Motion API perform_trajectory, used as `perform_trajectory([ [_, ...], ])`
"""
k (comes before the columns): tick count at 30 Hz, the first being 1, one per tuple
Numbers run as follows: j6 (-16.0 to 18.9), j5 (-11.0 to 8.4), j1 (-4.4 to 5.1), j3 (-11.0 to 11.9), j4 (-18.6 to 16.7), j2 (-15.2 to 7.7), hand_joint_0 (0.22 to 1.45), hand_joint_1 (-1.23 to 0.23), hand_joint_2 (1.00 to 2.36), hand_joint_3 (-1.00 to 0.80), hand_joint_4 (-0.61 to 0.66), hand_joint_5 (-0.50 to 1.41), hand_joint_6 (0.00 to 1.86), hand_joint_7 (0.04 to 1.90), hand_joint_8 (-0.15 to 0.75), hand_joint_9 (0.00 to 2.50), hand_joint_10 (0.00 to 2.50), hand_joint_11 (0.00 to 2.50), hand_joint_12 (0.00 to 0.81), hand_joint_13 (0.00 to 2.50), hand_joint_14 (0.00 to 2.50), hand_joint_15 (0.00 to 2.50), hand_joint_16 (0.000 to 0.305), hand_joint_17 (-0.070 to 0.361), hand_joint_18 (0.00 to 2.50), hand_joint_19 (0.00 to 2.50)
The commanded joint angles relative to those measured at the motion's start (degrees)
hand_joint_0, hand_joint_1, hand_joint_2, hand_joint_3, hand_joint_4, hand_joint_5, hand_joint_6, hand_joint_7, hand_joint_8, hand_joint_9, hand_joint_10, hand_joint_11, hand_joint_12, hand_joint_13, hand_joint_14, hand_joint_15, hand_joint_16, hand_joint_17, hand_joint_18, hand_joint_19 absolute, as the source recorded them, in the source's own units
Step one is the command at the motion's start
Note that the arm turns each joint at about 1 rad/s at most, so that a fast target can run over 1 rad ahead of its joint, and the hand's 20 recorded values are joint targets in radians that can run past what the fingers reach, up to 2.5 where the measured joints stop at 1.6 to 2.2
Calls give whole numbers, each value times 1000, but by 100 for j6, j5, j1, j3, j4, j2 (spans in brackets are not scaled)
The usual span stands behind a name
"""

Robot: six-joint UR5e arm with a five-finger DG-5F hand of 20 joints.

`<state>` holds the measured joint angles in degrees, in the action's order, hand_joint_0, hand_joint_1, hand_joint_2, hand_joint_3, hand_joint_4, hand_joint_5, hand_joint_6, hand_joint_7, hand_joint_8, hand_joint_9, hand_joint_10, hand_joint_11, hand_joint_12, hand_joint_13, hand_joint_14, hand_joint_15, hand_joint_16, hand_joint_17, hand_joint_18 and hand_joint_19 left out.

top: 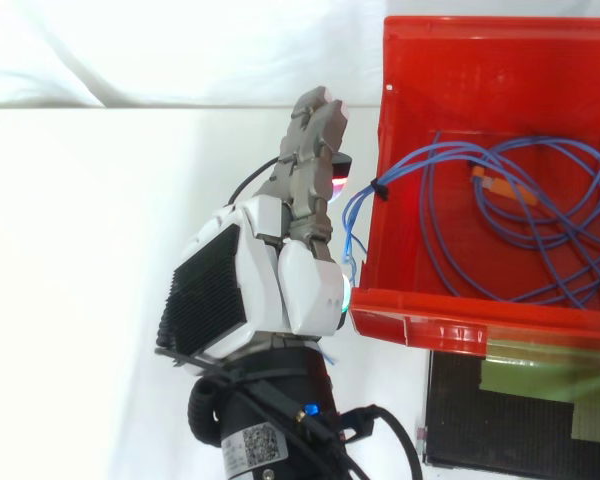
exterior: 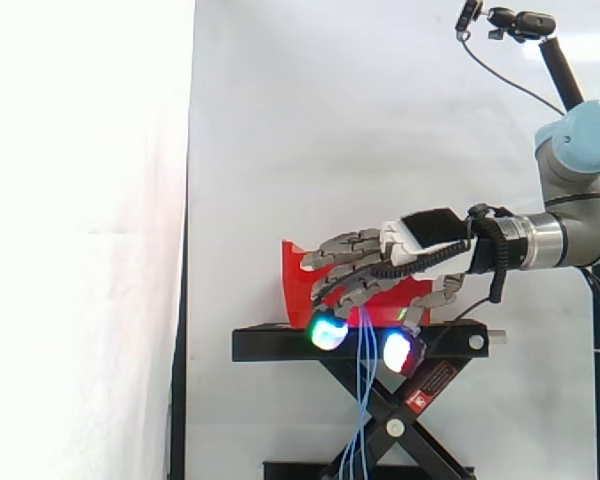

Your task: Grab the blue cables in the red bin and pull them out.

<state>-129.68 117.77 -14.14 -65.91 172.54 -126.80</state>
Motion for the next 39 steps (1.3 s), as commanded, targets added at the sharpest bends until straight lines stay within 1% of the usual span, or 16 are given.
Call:
perform_trajectory([
  [1,0,1,-1,-1,-1,7,763,-997,1000,-1000,203,638,3,634,275,475,12,341,357,246,6,153,53,120,187,367],
  [6,-9,10,-18,-1,-1,-2,763,-997,1000,-1000,202,640,3,634,275,474,12,341,358,245,6,156,53,120,188,358],
  [11,0,62,-27,-1,-1,-2,764,-996,1000,-1000,197,640,3,629,275,475,12,341,357,246,6,156,53,120,187,365],
  [14,-9,62,-36,-1,-80,-2,764,-996,1000,-1000,197,641,2,635,275,475,12,331,358,246,5,153,53,120,188,367],
  [18,-9,115,-45,-1,-80,7,764,-996,1000,-1000,195,640,3,635,274,473,12,340,358,246,6,156,53,120,190,367],
  [23,-9,115,-53,8,-88,-2,764,-995,1000,-1000,206,648,3,641,276,476,12,332,359,247,6,157,53,120,190,368],
  [27,-9,115,-45,-1,-88,7,765,-995,1000,-1000,200,682,0,682,277,479,12,333,357,248,6,157,53,120,189,368],
  [28,-9,115,-45,8,-88,7,764,-995,1000,-1000,199,680,36,675,276,482,12,338,357,248,6,154,53,120,189,360],
  [29,-9,115,-45,8,-88,-2,765,-995,1000,-1000,193,676,117,643,274,486,12,337,358,249,7,154,53,120,190,360],
  [30,-9,115,-45,8,-88,7,765,-994,1000,-1000,193,675,135,637,276,489,12,339,358,250,6,154,53,120,191,368],
  [31,-9,115,-45,-1,-88,-2,766,-993,1000,-1000,194,671,207,611,277,490,14,337,358,250,6,155,53,120,193,360],
  [34,-9,115,-45,8,-97,7,767,-994,1000,-1000,182,665,321,569,277,496,14,339,357,254,6,152,53,119,194,360],
  [37,-9,115,-45,-1,-97,-2,767,-992,1000,-1000,179,667,374,548,277,504,14,336,356,256,6,153,53,119,197,366],
  [39,-9,115,-45,-1,-97,-2,767,-993,1000,-1000,182,668,374,547,276,505,12,340,357,259,6,161,53,118,202,364],
])
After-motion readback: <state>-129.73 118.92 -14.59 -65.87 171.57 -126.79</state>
